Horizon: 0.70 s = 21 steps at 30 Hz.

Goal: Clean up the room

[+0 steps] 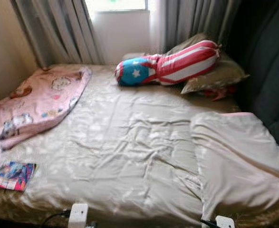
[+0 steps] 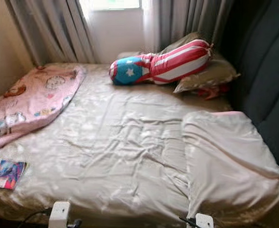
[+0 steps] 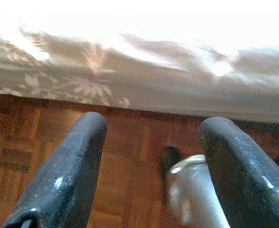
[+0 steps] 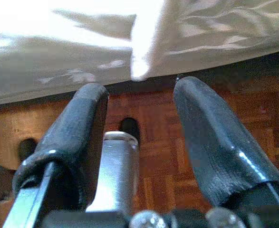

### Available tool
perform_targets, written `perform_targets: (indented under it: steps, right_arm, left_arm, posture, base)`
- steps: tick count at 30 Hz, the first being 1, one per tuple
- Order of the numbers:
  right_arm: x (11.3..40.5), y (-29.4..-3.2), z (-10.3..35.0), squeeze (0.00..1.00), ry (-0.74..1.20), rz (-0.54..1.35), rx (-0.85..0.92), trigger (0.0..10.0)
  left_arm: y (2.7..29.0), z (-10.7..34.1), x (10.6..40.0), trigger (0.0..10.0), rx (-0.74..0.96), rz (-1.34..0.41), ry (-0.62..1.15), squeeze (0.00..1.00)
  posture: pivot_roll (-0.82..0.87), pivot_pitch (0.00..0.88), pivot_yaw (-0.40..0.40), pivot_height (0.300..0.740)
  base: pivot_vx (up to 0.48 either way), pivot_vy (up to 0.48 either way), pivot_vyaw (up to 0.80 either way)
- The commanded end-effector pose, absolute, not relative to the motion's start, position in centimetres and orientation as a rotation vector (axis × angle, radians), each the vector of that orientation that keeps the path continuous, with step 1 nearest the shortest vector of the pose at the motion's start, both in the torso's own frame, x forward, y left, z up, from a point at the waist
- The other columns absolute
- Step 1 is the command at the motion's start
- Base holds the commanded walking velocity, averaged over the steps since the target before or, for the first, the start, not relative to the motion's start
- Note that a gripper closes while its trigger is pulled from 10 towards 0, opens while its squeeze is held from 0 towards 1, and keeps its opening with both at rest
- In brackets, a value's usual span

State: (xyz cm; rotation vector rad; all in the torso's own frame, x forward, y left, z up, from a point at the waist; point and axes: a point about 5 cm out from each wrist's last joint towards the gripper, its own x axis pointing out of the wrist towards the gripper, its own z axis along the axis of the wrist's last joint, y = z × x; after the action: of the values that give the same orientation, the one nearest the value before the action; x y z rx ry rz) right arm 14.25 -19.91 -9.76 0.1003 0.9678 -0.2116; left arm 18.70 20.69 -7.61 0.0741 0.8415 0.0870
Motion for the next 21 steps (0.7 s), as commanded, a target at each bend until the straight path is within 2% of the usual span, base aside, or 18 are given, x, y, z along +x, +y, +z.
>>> perform_targets:
  steps: [1, 21]
  right_arm:
    - [14.78, -18.99, -9.69, 0.00, 0.956, -0.191, 0.119, 10.0]
    - [14.31, -19.22, -9.87, 0.00, 0.981, -0.190, 0.115, 10.0]
  left_arm:
    - [21.77, -7.77, 18.00, 10.0, 0.086, 0.114, 0.866, 0.00]
    - [21.91, -7.95, 17.63, 10.0, 0.084, 0.119, 0.882, 0.00]
  posture:
    - [0.01, 0.000, 0.004, 0.740]
    - [0.01, 0.000, 0.002, 0.740]
  base:
    - [0.000, 0.480, 0.00]
    - [0.000, 0.480, 0.00]
